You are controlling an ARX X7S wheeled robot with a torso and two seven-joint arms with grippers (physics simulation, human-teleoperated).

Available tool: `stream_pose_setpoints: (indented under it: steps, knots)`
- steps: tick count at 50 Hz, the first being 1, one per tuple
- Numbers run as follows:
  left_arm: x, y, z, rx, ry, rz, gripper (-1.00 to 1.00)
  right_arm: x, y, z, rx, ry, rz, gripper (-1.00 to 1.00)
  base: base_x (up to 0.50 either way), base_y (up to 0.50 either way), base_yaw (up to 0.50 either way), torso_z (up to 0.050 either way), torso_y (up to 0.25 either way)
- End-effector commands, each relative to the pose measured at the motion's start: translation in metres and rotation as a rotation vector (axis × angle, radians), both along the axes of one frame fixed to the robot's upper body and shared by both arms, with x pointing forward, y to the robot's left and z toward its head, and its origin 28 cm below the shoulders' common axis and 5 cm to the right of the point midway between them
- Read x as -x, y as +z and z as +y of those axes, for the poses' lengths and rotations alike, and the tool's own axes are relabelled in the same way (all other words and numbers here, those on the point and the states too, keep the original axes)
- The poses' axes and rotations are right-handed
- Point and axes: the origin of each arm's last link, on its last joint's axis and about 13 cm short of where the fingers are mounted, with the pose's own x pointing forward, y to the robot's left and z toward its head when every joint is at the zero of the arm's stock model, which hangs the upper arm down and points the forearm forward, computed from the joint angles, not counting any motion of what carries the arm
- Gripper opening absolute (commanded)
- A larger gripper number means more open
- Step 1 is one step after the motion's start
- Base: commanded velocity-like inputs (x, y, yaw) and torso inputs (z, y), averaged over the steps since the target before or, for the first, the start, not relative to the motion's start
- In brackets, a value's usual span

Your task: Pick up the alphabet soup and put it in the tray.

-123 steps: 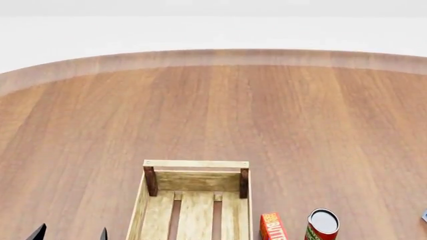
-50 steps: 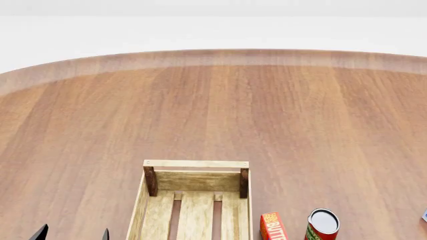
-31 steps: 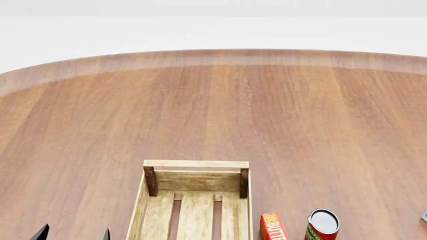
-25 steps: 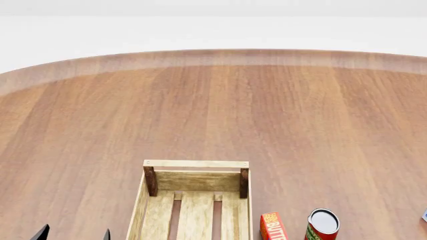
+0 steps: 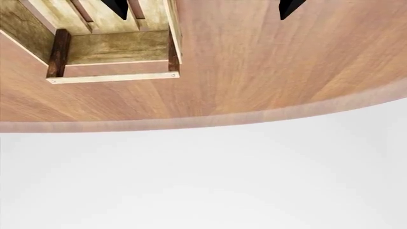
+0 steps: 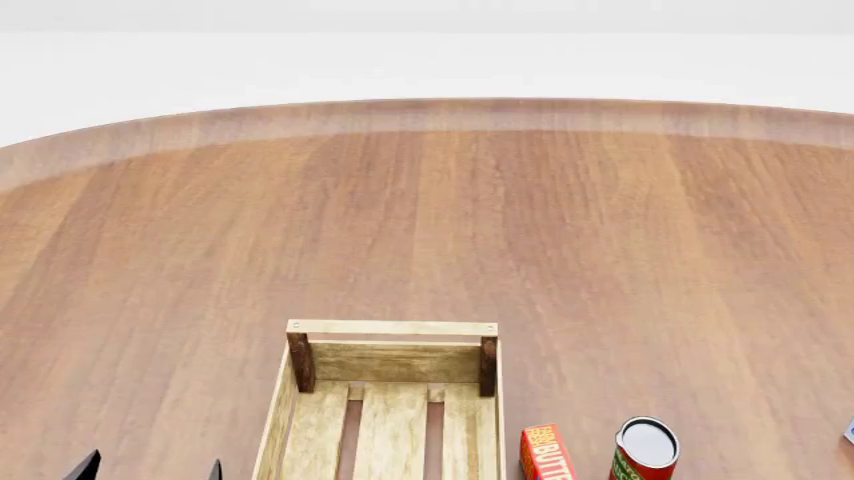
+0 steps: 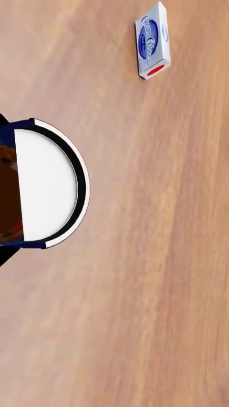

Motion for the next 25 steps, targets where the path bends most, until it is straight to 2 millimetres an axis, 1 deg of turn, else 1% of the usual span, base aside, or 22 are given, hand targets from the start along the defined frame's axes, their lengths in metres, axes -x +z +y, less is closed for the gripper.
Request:
stream_pose_setpoints:
  steps: [1,11,16,19,25]
  knots:
    - [0.0,0.0,0.0,-0.001,-0.002,-0.001,1.0,0.003,0.018,0.002,0.062,0.026,-0.058,-1.0,0.0,0.0,0.0,0.0,0.01]
    - [0.001,0.0,-0.001,-0.002,-0.005,0.0,1.0,0.006,0.039,0.008,0.109,0.072,-0.119,-1.0,0.0,0.0,0.0,0.0,0.0]
    - [0.0,0.0,-0.001,-0.002,-0.005,0.0,1.0,0.006,0.051,0.014,0.128,0.127,-0.169,-1.0,0.0,0.0,0.0,0.0,0.0]
    - [0.001,0.0,-0.001,-0.002,-0.009,0.002,1.0,0.003,0.059,0.019,0.142,0.16,-0.175,-1.0,0.0,0.0,0.0,0.0,0.0]
    - [0.0,0.0,-0.001,-0.001,-0.008,0.0,1.0,-0.002,0.068,0.028,0.147,0.222,-0.204,-1.0,0.0,0.0,0.0,0.0,0.002]
